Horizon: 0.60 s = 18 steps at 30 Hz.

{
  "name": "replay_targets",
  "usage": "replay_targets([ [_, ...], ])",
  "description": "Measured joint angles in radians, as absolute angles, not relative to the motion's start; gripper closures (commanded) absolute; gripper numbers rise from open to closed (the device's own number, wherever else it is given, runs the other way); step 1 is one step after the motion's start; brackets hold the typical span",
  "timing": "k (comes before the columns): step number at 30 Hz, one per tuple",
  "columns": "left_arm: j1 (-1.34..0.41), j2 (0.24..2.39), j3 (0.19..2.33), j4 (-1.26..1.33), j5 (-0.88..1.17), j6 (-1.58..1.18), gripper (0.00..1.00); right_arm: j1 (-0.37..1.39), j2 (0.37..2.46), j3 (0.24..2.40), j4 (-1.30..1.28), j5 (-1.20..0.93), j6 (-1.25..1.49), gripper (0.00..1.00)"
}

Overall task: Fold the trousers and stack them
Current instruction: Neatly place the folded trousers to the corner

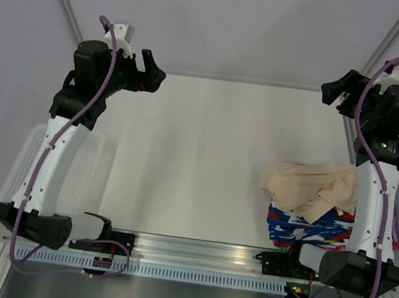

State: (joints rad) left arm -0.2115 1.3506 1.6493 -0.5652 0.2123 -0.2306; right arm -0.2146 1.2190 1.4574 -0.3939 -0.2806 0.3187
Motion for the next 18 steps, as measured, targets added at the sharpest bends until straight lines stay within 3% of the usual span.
replay_targets([
  [6,-0.209,1.14,1.451,-0.509,0.08,-0.184,0.0,-0.204,1.265,1.414,-0.372,-0.322,0.323,0.02],
  [18,-0.209,1.145,1.383,-0.472,-0.009,-0.188,0.0,-0.174,1.31,1.412,-0.328,-0.37,0.337,0.02],
])
